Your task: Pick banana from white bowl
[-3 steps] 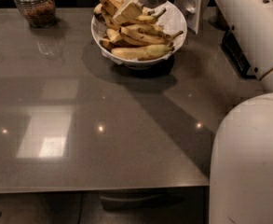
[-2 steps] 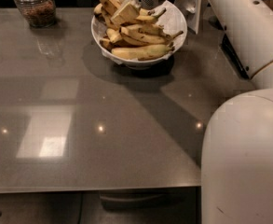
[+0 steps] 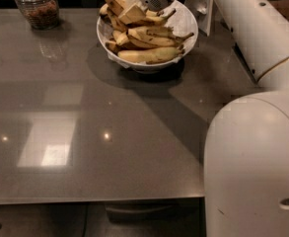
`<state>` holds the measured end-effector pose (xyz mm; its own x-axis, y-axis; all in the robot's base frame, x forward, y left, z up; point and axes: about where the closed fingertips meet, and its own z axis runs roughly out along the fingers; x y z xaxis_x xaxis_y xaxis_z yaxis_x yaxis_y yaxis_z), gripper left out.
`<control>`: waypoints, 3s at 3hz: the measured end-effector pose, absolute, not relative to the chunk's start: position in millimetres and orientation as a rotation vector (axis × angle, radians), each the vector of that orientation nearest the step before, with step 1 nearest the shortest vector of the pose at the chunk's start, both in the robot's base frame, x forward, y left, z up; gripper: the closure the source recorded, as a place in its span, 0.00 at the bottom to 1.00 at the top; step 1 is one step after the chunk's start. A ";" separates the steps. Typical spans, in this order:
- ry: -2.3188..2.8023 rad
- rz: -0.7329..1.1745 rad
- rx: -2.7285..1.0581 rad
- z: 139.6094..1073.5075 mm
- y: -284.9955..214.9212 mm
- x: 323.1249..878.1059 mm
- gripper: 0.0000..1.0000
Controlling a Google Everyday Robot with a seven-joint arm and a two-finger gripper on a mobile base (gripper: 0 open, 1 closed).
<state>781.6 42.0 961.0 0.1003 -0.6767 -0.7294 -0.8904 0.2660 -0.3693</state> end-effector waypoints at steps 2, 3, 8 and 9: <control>1.588 0.268 -1.556 976.7 53.3 775.2 1.00; 1.538 0.243 -1.637 993.1 65.8 767.7 1.00; 1.662 0.152 -1.619 1055.3 19.8 692.9 1.00; 1.702 0.172 -1.560 1055.8 2.1 658.4 1.00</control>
Offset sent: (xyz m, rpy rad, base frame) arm -0.0082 0.0155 0.0436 -0.0929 -0.0726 0.1120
